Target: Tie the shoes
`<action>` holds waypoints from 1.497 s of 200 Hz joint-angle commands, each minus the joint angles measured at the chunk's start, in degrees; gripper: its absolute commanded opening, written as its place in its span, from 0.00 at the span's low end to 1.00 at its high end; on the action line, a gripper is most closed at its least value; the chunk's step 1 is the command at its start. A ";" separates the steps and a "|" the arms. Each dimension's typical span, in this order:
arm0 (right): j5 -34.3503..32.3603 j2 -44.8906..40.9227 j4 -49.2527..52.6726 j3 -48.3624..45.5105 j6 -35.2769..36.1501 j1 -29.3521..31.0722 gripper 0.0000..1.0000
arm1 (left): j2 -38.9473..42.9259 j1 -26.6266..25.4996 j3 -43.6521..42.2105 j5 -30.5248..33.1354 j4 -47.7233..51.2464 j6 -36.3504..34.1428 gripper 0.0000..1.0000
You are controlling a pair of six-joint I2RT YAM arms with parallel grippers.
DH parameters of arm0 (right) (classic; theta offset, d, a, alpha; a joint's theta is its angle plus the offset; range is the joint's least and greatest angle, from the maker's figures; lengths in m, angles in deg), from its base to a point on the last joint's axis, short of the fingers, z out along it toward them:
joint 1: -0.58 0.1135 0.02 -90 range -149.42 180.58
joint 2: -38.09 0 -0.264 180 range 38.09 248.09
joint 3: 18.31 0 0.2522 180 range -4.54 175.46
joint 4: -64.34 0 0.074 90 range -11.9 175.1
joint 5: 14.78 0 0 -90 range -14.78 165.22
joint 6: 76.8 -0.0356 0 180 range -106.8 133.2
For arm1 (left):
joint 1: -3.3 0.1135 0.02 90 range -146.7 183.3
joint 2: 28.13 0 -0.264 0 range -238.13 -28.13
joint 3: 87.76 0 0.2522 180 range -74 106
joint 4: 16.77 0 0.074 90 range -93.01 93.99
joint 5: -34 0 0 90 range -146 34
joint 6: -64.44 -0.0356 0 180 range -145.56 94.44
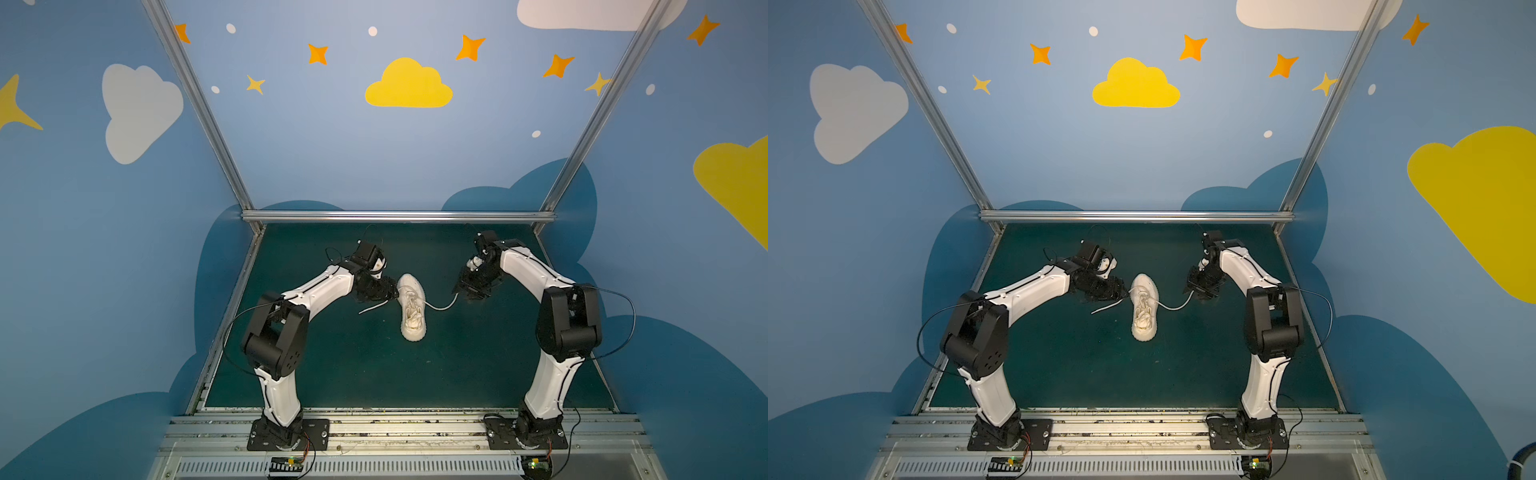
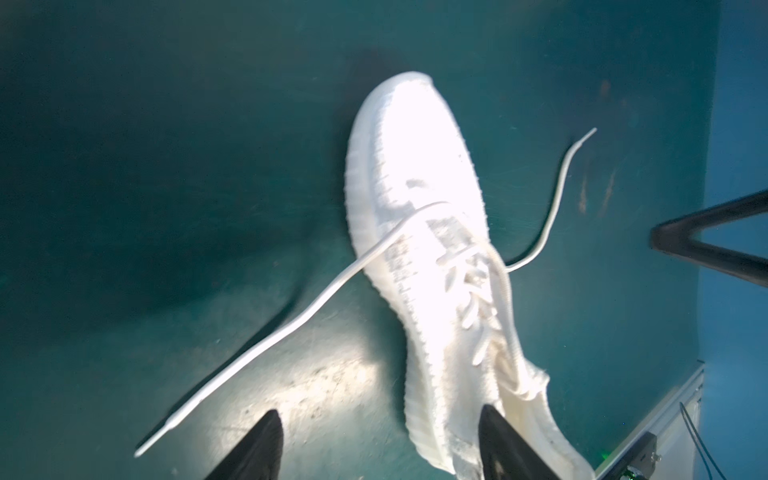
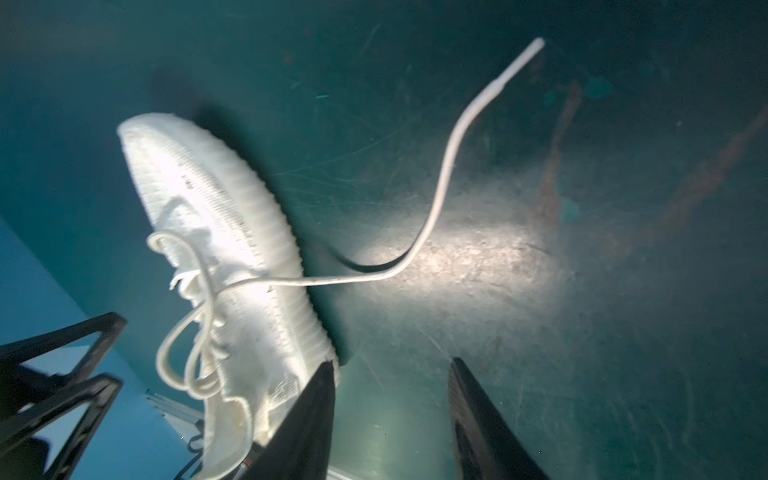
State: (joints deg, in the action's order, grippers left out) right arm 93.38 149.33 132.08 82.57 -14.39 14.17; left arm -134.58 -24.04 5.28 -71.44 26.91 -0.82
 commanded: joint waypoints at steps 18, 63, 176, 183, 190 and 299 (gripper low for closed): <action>-1.47 2.52 1.57 1.74 1.32 -0.05 0.45 | -3.66 -2.13 5.56 -3.82 0.46 -2.26 0.69; -0.75 4.10 1.67 2.45 1.78 -0.05 0.45 | -7.02 -3.58 8.63 -7.53 1.25 -2.85 0.64; -2.95 8.82 2.09 6.40 1.89 0.25 0.44 | -8.58 -2.05 13.52 1.65 6.30 -4.91 0.70; -2.99 9.28 2.16 6.85 1.91 0.39 0.44 | -8.81 -1.96 13.85 1.23 6.38 -5.12 0.70; -3.09 9.70 2.12 7.25 1.84 0.50 0.43 | -9.19 -1.77 14.24 0.63 6.52 -5.44 0.70; -8.48 16.20 5.32 13.58 2.42 2.52 0.38 | -14.63 0.07 16.26 7.99 6.25 -4.05 0.68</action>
State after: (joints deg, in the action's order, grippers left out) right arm 86.64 164.17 134.96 94.15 -12.88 15.98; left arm -147.35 -24.41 21.15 -64.23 33.73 -4.69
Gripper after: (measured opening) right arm 0.386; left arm 0.687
